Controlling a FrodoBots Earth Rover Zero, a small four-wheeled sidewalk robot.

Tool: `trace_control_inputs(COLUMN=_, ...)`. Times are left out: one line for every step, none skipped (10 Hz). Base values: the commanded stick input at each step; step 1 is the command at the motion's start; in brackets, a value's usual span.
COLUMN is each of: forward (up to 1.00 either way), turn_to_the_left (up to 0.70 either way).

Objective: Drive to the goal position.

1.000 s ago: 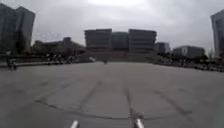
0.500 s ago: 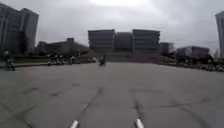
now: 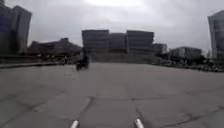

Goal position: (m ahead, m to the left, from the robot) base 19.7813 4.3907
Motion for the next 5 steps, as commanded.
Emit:
trace_control_inputs(forward=1.00, turn_to_the_left=-0.06)
trace_control_inputs(forward=1.00, turn_to_the_left=0.06)
trace_control_inputs(forward=1.00, turn_to_the_left=0.06)
trace_control_inputs(forward=1.00, turn_to_the_left=0.06)
trace_control_inputs(forward=1.00, turn_to_the_left=0.06)
